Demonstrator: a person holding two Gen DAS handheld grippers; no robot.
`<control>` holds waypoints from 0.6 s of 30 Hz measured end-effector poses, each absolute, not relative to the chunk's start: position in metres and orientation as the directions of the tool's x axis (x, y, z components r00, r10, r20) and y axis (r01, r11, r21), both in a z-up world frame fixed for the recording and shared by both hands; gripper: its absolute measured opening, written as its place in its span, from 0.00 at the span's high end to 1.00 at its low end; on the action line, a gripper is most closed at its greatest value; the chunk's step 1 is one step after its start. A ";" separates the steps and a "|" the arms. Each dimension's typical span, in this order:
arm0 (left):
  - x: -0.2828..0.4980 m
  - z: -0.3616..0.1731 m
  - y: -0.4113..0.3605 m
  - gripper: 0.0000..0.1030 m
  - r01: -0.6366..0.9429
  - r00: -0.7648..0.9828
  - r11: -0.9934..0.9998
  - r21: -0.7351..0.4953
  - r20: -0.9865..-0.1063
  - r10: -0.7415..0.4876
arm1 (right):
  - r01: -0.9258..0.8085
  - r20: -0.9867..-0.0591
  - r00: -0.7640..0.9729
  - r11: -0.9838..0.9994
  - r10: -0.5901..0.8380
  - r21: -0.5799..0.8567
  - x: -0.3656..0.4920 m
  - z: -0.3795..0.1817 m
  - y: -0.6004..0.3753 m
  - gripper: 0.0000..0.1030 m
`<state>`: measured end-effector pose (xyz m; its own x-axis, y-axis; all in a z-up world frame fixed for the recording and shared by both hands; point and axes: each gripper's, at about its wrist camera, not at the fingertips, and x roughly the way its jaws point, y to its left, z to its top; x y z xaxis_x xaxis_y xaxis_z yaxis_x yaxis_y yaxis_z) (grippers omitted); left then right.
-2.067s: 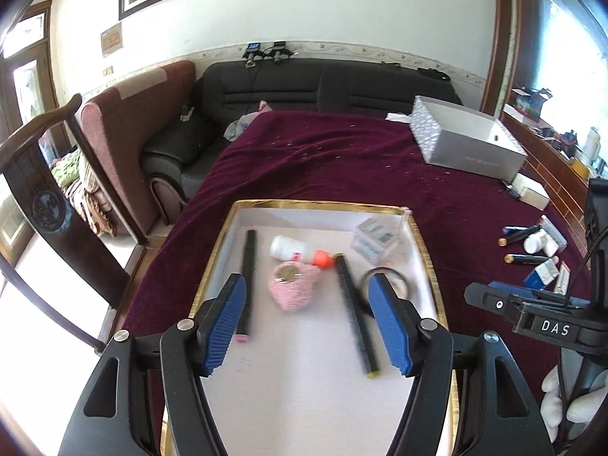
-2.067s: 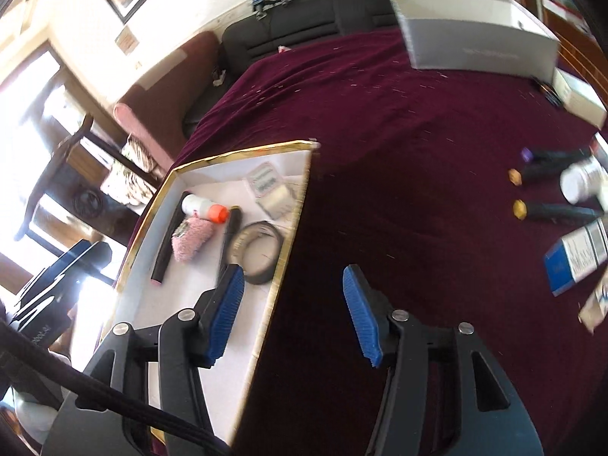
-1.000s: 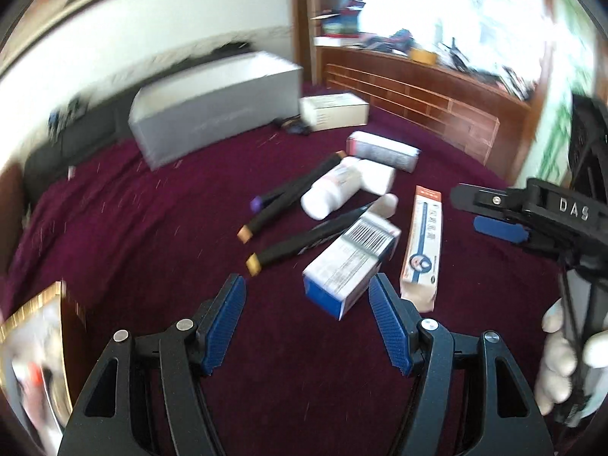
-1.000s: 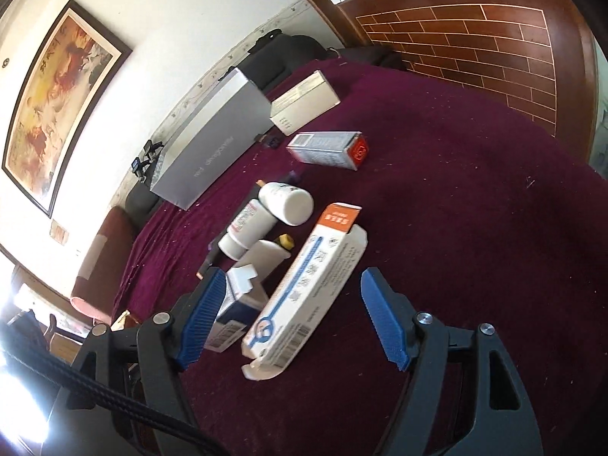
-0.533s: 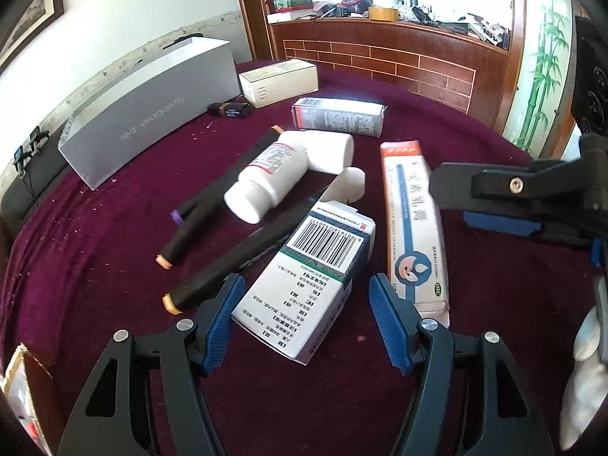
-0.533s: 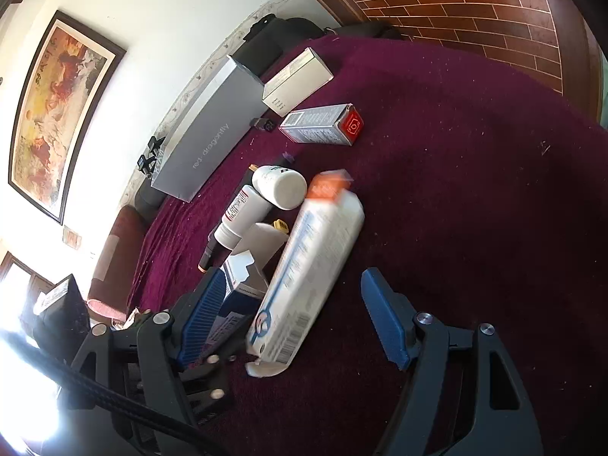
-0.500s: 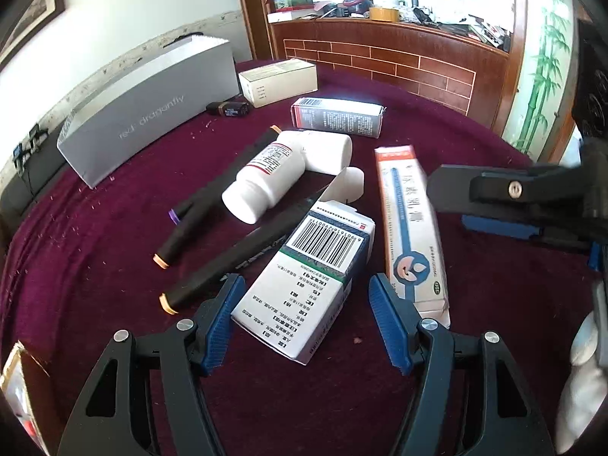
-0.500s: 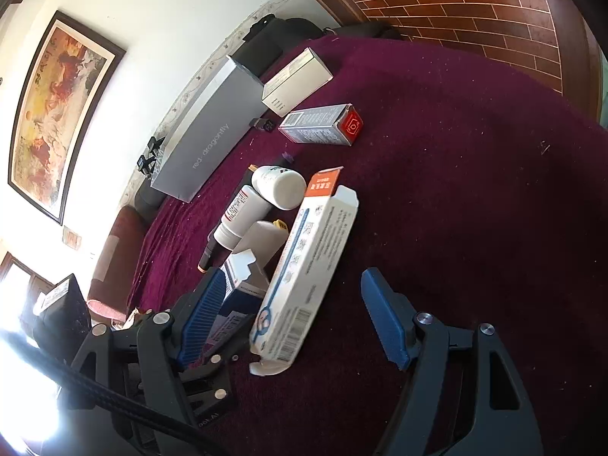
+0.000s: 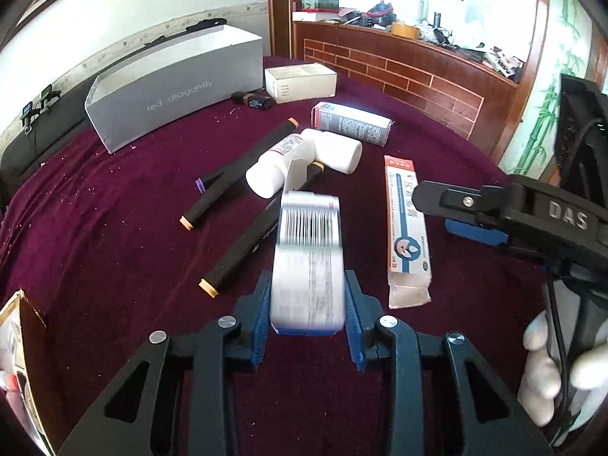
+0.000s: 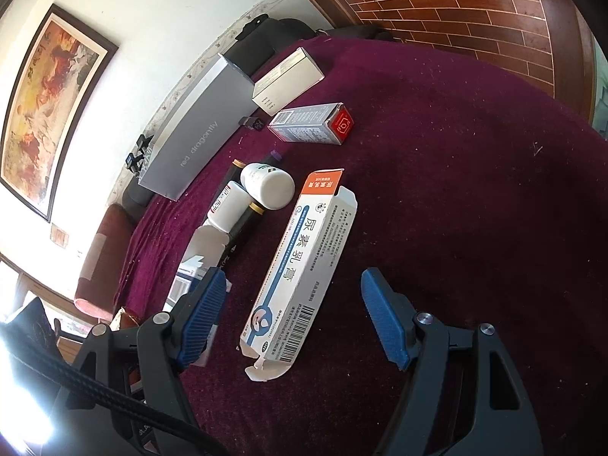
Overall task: Organize objects
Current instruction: 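Lift the barcode box while the right gripper grasps the white-and-blue ointment box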
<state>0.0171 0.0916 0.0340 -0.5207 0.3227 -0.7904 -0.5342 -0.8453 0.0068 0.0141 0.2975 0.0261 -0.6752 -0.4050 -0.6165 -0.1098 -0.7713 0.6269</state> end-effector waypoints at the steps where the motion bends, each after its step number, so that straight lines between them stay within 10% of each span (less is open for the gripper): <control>1: 0.017 0.032 0.095 0.68 -0.533 -0.519 -0.846 0.009 -0.793 0.319 | -0.110 -0.617 -0.676 -0.772 -0.404 0.626 0.014 0.026 0.298 0.29; 18: 0.044 0.052 0.054 0.72 -0.440 -0.549 -0.895 -0.077 -0.765 0.336 | -0.101 -0.660 -0.672 -0.841 -0.335 0.531 0.012 0.030 0.283 0.26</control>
<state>0.0442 0.0538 0.0520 -0.5495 0.3356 -0.7652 -0.4396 -0.8949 -0.0769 0.0124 0.2829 0.0300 -0.6721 -0.3354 -0.6601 -0.1015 -0.8414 0.5308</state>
